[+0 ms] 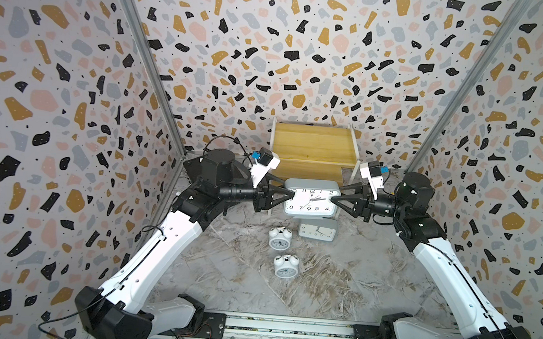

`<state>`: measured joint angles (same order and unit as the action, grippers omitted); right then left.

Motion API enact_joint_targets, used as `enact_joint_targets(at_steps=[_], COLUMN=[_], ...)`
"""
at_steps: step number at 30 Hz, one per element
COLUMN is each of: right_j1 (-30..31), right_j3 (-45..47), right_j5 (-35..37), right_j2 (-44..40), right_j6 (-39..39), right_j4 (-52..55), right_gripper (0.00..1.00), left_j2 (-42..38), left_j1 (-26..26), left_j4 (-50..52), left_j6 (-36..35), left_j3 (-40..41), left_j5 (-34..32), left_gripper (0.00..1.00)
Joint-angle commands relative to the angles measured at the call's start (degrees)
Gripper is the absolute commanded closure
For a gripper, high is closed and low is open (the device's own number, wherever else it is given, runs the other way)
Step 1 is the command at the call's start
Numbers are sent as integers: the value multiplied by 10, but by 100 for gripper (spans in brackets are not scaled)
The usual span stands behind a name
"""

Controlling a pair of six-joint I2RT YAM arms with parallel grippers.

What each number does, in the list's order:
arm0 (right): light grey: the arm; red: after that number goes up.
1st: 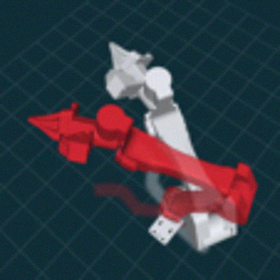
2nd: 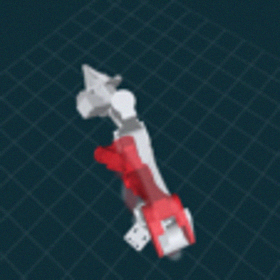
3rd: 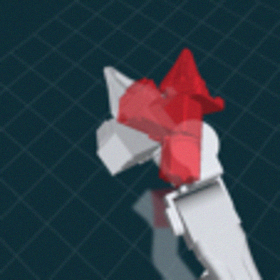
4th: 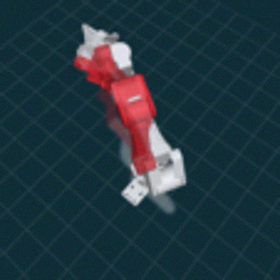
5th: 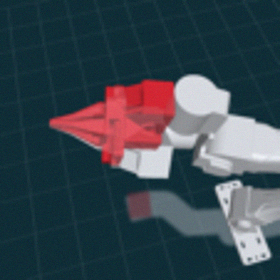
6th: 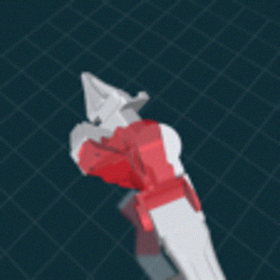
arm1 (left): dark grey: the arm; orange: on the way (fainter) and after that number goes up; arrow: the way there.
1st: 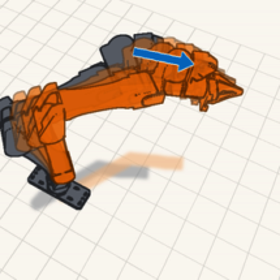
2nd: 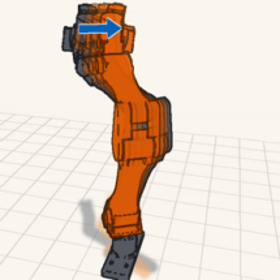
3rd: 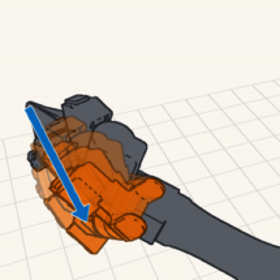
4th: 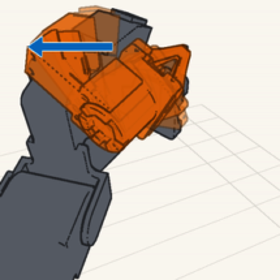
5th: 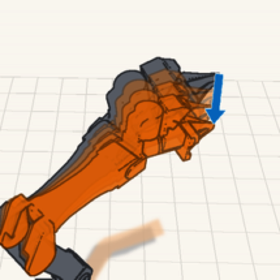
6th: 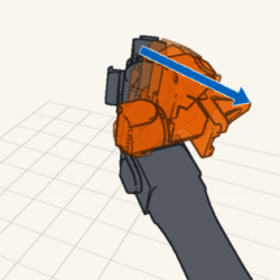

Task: Place the alarm clocks on the shelf by style
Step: Pick up the alarm from the center of the board.

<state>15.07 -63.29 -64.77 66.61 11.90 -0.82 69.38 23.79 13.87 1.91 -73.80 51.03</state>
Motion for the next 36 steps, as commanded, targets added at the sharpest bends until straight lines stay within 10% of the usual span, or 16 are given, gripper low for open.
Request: enact_joint_targets(at_steps=[1, 6, 27, 36], right_j1=[5, 3, -58, -145], right_j3=[-35, -108, -304, -254], right_j5=[65, 125, 587, 588], right_j2=[-29, -31, 26, 33], right_j6=[-29, -64, -127, -76], right_j4=[53, 111, 190, 175], right_gripper=[83, 87, 85, 85], left_j2=[-20, -44, -42, -12], left_j1=[0, -12, -24, -25], left_j4=[-20, 10, 56, 28], left_j6=[-29, -38, -55, -50], left_j3=[-5, 13, 39, 44], left_j5=[-61, -149, -387, -383], left_gripper=[33, 5, 4, 5])
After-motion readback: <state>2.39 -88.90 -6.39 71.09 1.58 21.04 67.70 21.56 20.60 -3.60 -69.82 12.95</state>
